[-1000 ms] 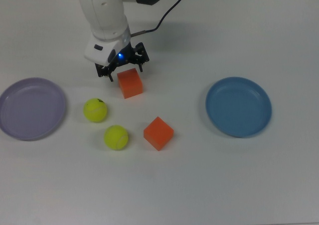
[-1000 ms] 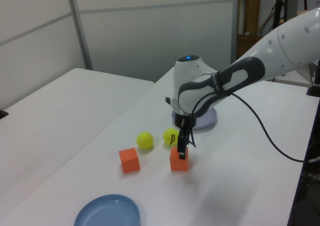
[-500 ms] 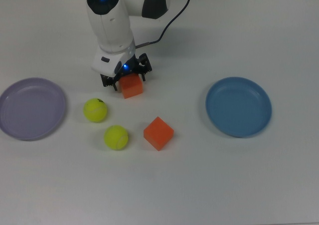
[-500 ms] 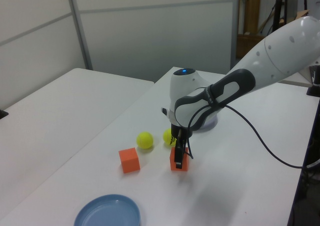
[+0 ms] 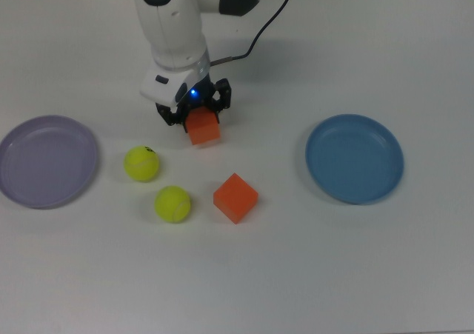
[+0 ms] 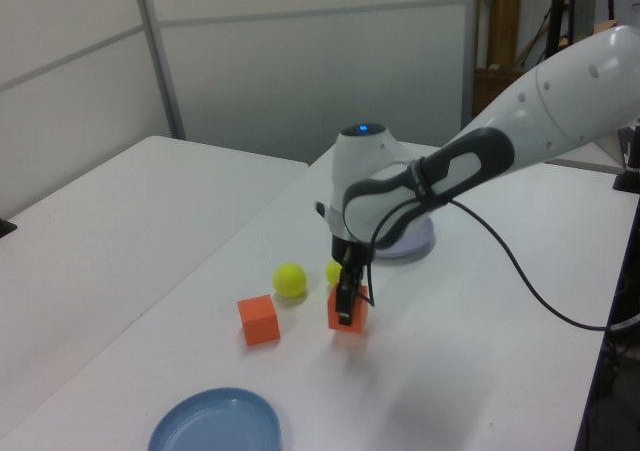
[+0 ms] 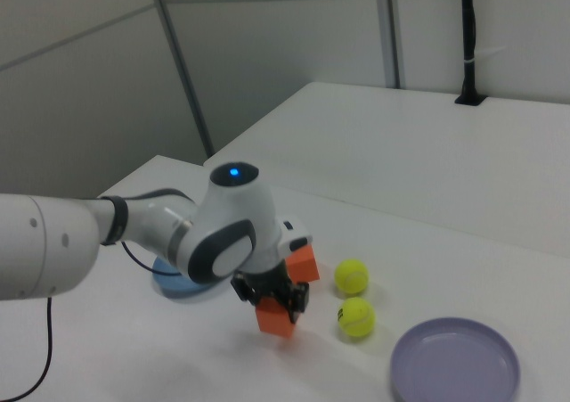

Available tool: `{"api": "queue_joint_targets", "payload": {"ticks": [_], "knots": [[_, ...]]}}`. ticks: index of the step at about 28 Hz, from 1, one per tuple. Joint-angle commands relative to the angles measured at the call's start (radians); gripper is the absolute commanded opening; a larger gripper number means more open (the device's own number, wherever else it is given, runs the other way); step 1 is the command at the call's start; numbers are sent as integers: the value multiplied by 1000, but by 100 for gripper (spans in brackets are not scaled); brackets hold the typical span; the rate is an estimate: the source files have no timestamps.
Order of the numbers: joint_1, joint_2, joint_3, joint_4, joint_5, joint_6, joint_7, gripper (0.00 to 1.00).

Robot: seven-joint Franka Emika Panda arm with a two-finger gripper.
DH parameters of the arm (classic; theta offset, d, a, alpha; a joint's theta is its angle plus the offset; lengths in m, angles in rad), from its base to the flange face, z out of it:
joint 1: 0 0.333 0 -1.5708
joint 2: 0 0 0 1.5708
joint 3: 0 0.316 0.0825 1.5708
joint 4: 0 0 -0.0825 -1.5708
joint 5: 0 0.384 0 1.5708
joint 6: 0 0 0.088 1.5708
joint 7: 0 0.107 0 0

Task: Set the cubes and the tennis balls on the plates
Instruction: 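Lower the gripper and grasp the orange cube, then carry the orange cube over to the blue plate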

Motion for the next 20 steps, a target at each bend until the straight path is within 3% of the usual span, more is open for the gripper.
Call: {"api": "queue_joint_targets", "payload": {"ticks": [1, 4, 12, 20], "knots": [[3, -22, 68, 127, -17, -141, 142, 0], [9, -18, 120, 193, -20, -166, 251, 0], [63, 18, 192, 273, -63, -165, 414, 0], [117, 114, 247, 342, -178, -148, 553, 0]]}}
